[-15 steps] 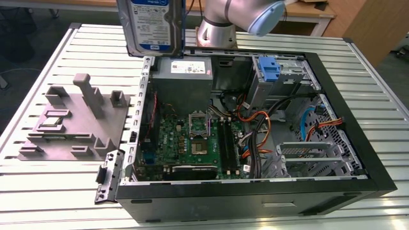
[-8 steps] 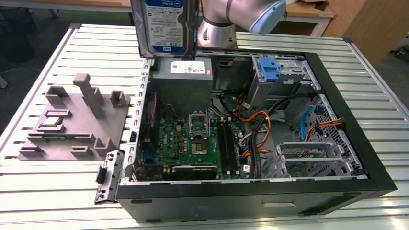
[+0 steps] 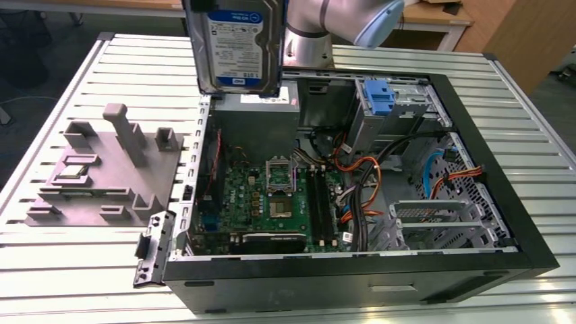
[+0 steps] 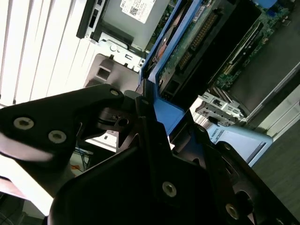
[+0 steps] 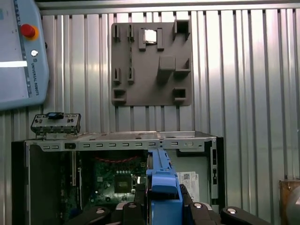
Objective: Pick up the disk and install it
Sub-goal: 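Pick up the disk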
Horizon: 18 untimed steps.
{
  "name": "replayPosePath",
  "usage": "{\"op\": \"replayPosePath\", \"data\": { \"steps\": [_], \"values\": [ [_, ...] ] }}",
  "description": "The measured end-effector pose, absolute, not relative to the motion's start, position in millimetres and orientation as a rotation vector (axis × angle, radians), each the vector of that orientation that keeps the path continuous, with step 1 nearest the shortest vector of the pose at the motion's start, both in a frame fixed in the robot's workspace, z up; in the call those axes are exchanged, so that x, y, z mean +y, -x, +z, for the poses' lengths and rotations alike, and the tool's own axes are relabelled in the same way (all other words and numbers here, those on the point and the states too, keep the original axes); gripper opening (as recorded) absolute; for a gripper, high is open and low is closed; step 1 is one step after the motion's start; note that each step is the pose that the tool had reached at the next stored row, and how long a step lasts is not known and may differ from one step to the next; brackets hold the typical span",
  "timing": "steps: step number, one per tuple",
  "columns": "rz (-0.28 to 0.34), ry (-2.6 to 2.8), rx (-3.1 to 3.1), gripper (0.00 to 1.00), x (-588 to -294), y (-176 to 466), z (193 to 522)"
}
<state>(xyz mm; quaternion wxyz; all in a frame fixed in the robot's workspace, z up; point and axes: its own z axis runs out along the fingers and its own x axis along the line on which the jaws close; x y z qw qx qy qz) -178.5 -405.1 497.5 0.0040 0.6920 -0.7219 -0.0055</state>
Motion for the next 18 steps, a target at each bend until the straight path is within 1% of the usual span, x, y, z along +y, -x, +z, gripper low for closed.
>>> {"op": "replayPosePath", "data": {
  "steps": [14, 18],
  "values": [
    [-0.018, -2.168, -2.261, 0.36, -407.8, 130.2, 494.8],
    [-0.018, -2.168, -2.262, 0.36, -421.4, 129.3, 492.7]
  ]
}}
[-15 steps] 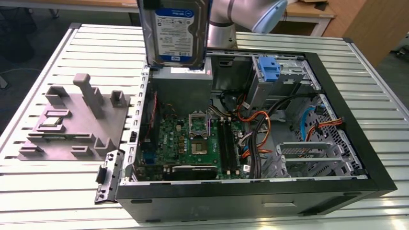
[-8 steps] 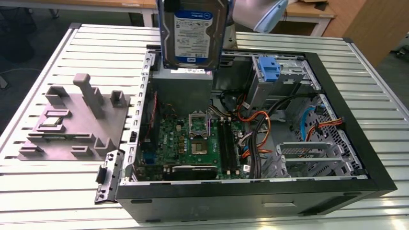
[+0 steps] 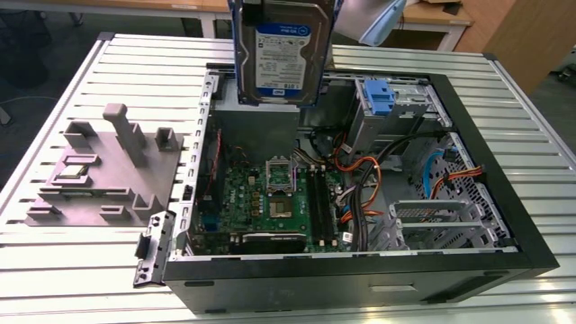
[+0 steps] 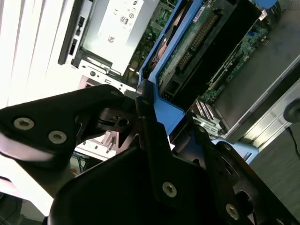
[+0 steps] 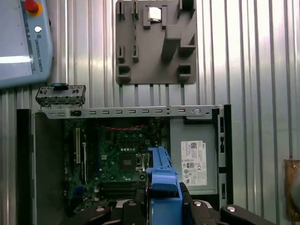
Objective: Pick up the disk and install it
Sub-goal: 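Pick up the disk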
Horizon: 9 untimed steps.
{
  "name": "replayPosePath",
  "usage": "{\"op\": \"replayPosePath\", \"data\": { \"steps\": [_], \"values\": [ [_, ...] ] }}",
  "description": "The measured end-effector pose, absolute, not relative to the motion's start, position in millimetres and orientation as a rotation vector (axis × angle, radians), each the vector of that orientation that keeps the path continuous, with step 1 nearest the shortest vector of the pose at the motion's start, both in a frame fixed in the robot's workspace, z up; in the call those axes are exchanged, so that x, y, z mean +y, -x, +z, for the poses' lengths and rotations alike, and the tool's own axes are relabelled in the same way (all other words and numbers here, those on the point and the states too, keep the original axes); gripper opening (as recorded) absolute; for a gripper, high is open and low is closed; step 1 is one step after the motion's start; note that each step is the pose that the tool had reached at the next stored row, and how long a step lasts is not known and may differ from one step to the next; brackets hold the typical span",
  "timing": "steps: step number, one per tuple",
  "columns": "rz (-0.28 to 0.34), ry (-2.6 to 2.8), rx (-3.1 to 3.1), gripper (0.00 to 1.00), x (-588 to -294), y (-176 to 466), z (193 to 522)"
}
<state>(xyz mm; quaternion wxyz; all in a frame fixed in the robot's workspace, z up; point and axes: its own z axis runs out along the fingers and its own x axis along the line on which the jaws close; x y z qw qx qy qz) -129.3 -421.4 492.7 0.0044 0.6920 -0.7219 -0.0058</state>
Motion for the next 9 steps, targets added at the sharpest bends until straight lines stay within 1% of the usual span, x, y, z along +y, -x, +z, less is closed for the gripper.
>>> {"op": "replayPosePath", "data": {
  "steps": [3, 9],
  "values": [
    [-0.018, -2.168, -2.262, 0.36, -427.7, 127.3, 491.3],
    [-0.018, -2.168, -2.261, 0.36, -428.9, 103.2, 489.1]
  ]
}}
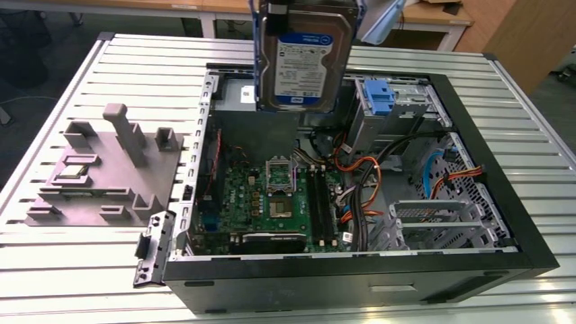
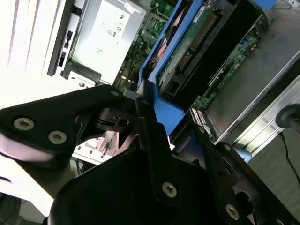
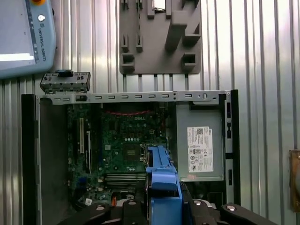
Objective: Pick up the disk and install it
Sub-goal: 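Pick up the disk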
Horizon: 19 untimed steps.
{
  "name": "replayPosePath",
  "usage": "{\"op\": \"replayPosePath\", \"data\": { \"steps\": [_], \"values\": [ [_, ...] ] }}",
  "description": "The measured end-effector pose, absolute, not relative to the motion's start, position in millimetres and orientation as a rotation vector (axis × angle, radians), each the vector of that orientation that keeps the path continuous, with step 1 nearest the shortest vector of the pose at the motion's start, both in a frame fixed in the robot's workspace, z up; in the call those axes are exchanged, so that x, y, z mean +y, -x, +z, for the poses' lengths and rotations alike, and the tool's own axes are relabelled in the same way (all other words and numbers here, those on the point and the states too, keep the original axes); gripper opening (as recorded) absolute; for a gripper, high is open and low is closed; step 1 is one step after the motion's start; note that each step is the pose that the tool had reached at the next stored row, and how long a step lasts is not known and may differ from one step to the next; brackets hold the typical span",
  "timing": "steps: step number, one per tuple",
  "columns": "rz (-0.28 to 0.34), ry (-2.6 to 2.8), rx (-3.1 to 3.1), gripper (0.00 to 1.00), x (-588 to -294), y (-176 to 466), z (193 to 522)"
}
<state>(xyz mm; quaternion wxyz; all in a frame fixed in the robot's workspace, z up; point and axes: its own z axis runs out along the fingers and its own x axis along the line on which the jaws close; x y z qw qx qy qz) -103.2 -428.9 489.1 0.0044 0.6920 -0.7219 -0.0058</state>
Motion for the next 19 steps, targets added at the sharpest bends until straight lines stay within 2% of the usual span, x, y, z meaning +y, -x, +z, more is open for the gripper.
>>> {"op": "replayPosePath", "data": {
  "steps": [10, 19],
  "values": [
    [-0.018, -2.168, -2.261, 0.36, -445.8, 90.0, 482.8],
    [-0.018, -2.168, -2.261, 0.36, -446.6, 69.6, 481.1]
  ]
}}
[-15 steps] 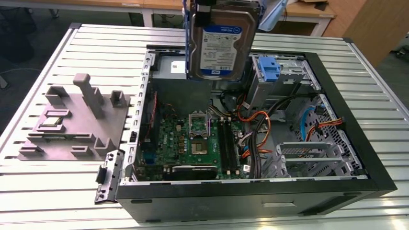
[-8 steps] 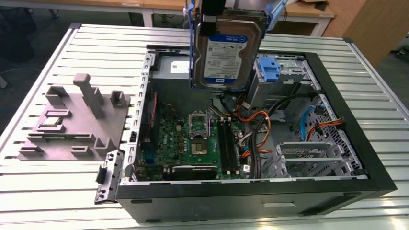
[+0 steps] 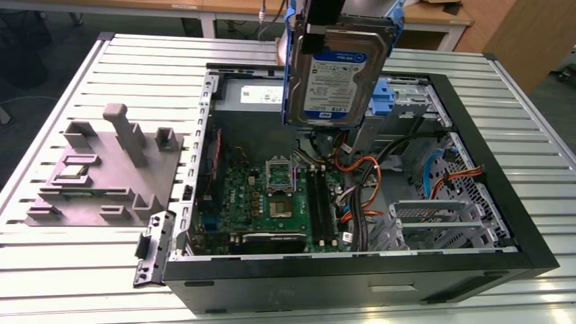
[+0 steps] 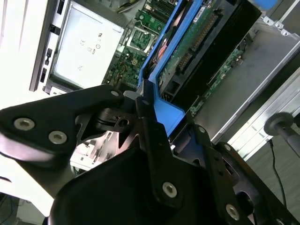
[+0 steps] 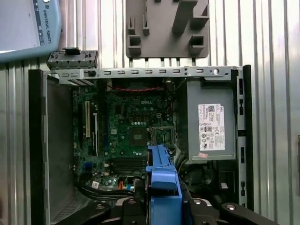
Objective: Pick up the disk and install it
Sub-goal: 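Pick up the disk, then insert the disk into the insertion slot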
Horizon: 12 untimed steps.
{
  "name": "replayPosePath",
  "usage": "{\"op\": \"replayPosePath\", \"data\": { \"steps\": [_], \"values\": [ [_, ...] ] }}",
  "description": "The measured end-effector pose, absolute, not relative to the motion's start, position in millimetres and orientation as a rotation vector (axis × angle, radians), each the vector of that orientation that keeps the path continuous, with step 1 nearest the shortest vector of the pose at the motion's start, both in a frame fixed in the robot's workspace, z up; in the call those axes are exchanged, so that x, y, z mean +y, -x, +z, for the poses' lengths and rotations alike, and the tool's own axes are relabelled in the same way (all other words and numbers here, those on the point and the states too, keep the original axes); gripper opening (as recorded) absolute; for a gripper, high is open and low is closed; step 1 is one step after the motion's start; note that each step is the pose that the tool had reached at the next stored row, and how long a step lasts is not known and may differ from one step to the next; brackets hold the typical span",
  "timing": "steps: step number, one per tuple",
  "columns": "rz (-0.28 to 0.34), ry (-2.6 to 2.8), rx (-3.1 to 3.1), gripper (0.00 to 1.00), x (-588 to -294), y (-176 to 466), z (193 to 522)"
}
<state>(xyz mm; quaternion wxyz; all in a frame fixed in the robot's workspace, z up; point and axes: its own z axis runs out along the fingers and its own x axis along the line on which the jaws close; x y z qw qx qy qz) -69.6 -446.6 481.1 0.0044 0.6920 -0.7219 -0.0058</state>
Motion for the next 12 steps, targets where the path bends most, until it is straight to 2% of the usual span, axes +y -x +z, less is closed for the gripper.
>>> {"op": "replayPosePath", "data": {
  "steps": [12],
  "values": [
    [-0.018, -2.168, -2.261, 0.36, -448.8, 69.5, 480.4]
  ]
}}
